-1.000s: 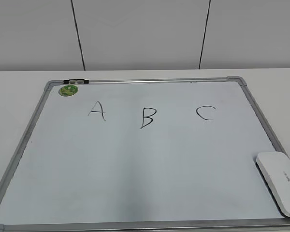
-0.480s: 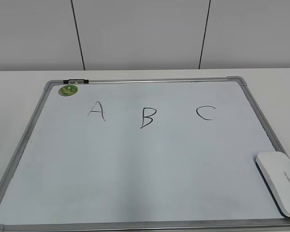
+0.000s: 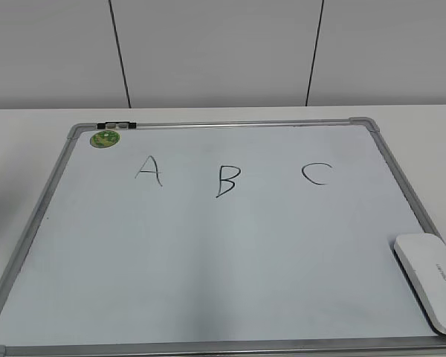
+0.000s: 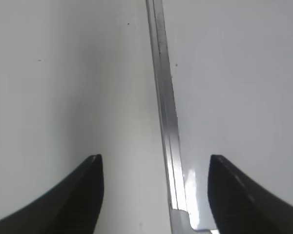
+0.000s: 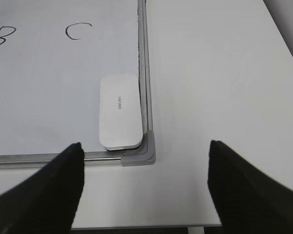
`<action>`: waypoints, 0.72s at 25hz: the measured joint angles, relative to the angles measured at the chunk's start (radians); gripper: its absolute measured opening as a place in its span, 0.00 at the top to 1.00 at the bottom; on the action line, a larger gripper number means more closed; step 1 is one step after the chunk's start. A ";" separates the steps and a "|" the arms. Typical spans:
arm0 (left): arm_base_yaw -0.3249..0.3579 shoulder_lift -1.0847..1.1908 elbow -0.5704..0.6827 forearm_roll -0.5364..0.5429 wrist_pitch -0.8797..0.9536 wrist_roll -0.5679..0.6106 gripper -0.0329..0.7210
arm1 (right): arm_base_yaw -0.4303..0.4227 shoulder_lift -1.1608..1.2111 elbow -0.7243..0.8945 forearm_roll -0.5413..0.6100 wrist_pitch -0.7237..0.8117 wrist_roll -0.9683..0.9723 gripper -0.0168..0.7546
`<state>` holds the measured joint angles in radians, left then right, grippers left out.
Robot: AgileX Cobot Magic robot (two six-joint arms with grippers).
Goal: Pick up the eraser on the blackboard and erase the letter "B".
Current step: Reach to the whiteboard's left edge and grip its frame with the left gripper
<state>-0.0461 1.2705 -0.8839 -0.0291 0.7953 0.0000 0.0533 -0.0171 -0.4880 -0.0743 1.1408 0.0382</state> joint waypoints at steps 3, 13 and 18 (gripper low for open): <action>0.000 0.153 -0.093 -0.002 0.010 0.009 0.32 | 0.000 0.000 0.000 0.000 0.000 0.000 0.22; 0.000 0.496 -0.291 -0.031 0.012 0.055 0.45 | 0.000 0.000 0.000 0.000 0.000 0.000 0.22; 0.000 0.607 -0.359 -0.055 0.012 0.071 0.48 | 0.000 0.000 0.000 0.000 0.000 0.000 0.22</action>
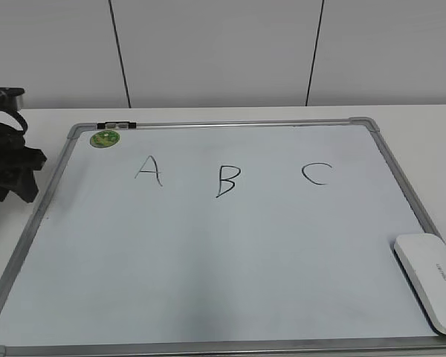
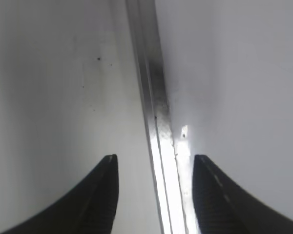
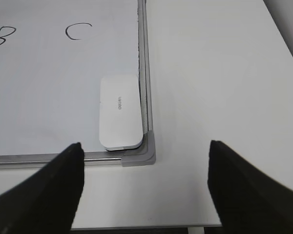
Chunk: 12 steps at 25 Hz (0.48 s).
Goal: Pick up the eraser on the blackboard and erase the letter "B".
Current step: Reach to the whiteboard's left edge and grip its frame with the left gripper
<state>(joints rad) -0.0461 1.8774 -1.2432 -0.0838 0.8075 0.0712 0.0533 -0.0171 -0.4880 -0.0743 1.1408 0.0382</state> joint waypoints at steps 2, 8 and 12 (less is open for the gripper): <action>0.000 0.036 -0.024 0.000 0.000 0.000 0.49 | 0.000 0.000 0.000 0.000 0.000 0.000 0.22; 0.000 0.119 -0.091 -0.001 0.006 0.002 0.50 | 0.000 0.000 0.000 0.000 0.000 0.000 0.22; 0.016 0.170 -0.142 -0.028 0.036 0.004 0.54 | 0.000 0.000 0.000 0.000 0.000 0.000 0.22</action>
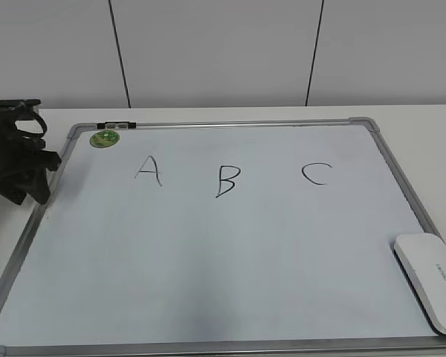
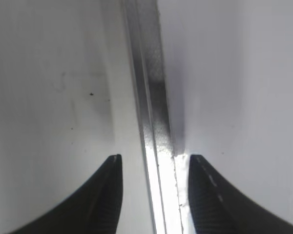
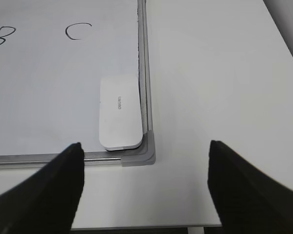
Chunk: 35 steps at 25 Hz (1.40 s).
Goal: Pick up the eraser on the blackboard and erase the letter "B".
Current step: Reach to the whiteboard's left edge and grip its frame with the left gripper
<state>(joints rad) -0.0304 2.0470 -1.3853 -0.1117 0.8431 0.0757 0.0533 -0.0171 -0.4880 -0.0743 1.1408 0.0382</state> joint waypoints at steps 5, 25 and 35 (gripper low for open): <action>0.025 0.034 -0.045 -0.022 0.042 0.028 0.55 | 0.000 0.000 0.000 0.000 0.000 0.000 0.22; 0.047 0.075 -0.054 -0.069 0.060 0.050 0.59 | 0.000 0.000 0.000 0.000 -0.002 0.000 0.22; 0.049 0.094 -0.065 -0.085 0.089 0.050 0.70 | 0.000 0.000 0.000 0.000 -0.002 0.000 0.22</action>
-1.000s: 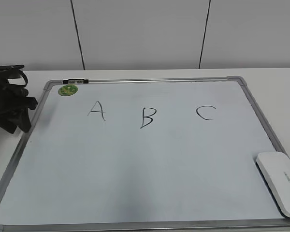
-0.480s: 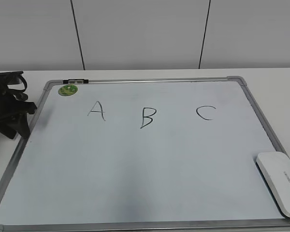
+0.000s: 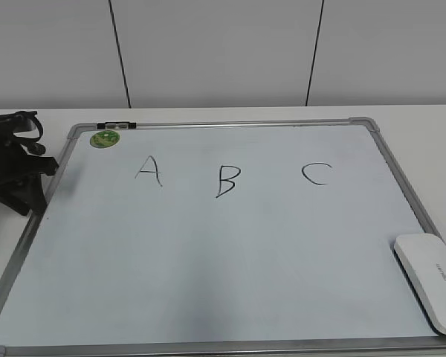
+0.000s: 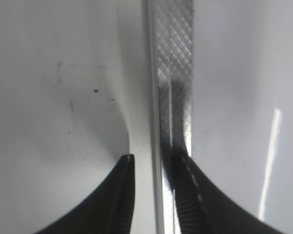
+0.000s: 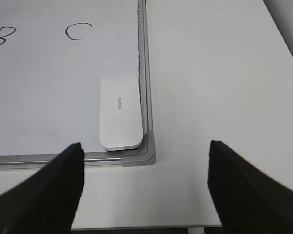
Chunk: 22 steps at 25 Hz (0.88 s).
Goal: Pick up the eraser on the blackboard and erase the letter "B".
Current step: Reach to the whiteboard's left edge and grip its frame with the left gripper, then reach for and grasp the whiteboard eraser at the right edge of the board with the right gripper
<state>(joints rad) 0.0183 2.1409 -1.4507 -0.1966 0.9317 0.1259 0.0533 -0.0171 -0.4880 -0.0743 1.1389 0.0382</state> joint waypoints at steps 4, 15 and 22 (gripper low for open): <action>0.000 0.000 -0.002 -0.013 0.004 0.000 0.85 | 0.000 0.000 0.000 0.000 0.000 0.000 0.22; 0.000 0.000 -0.002 -0.021 0.006 0.000 0.91 | 0.000 0.000 0.000 0.000 0.000 0.000 0.22; 0.000 0.000 -0.002 -0.021 0.006 0.000 0.91 | 0.000 0.000 -0.015 0.016 -0.004 0.000 0.22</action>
<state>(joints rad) 0.0183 2.1409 -1.4529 -0.2179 0.9378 0.1259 0.0533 -0.0171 -0.5033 -0.0587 1.1347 0.0382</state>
